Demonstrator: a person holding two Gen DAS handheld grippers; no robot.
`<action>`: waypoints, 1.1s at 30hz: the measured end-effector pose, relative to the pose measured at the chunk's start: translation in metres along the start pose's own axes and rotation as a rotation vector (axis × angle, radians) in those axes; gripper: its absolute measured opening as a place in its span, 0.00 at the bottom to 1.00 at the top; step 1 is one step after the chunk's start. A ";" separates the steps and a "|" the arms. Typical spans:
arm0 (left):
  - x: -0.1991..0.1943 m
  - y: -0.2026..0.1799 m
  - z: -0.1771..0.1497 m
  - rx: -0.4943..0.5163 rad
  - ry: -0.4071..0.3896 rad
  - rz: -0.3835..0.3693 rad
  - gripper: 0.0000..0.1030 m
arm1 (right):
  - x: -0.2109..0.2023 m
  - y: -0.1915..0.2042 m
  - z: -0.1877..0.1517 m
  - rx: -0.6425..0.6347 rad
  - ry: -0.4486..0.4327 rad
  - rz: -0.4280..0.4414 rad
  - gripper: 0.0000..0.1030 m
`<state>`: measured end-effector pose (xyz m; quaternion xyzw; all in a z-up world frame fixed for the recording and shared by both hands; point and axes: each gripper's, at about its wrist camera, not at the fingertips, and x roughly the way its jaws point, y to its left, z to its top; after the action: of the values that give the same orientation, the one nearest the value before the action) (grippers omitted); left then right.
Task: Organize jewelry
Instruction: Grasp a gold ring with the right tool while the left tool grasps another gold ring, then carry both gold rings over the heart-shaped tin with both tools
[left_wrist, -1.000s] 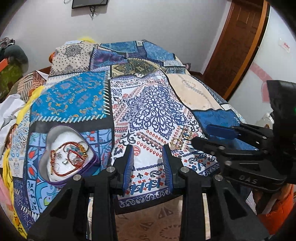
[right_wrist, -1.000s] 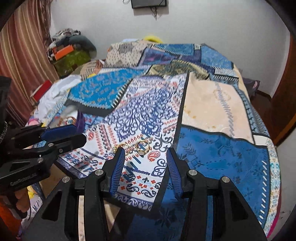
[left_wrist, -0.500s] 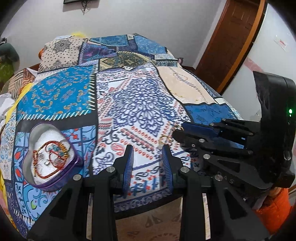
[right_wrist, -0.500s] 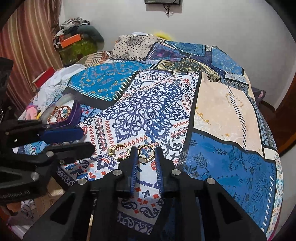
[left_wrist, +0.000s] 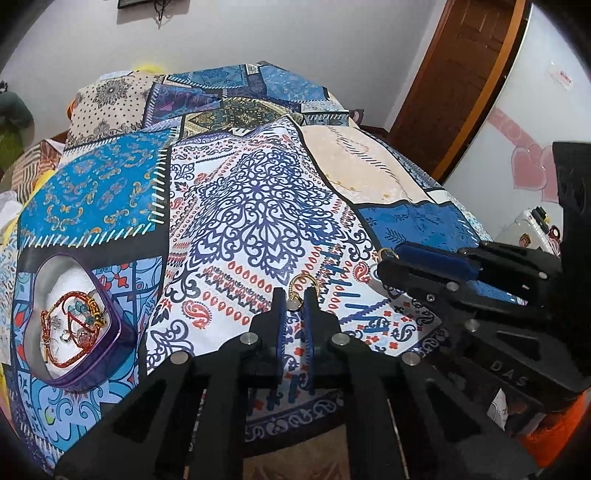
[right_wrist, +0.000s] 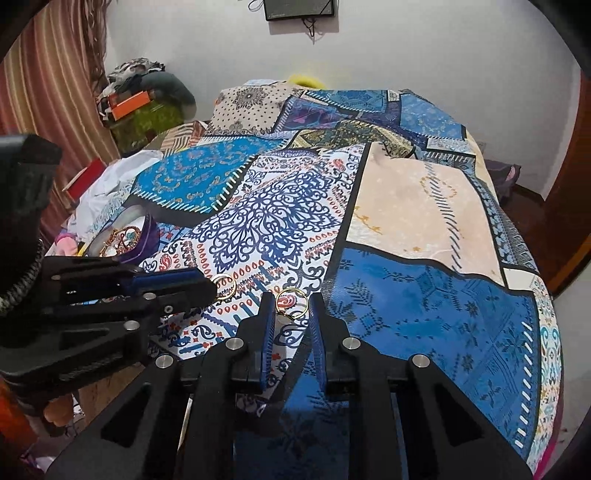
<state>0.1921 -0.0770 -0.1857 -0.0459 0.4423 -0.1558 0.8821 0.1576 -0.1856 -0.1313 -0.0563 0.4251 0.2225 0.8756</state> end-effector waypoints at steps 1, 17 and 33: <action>-0.001 0.000 0.000 0.000 -0.001 -0.001 0.07 | -0.002 0.000 0.001 0.003 -0.008 0.002 0.16; -0.056 0.008 0.006 -0.012 -0.114 0.030 0.07 | -0.034 0.028 0.023 -0.017 -0.111 0.018 0.16; -0.136 0.038 0.001 -0.052 -0.267 0.129 0.07 | -0.070 0.080 0.045 -0.066 -0.247 0.095 0.16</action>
<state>0.1254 0.0018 -0.0891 -0.0606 0.3268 -0.0795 0.9398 0.1171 -0.1253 -0.0418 -0.0373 0.3086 0.2828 0.9074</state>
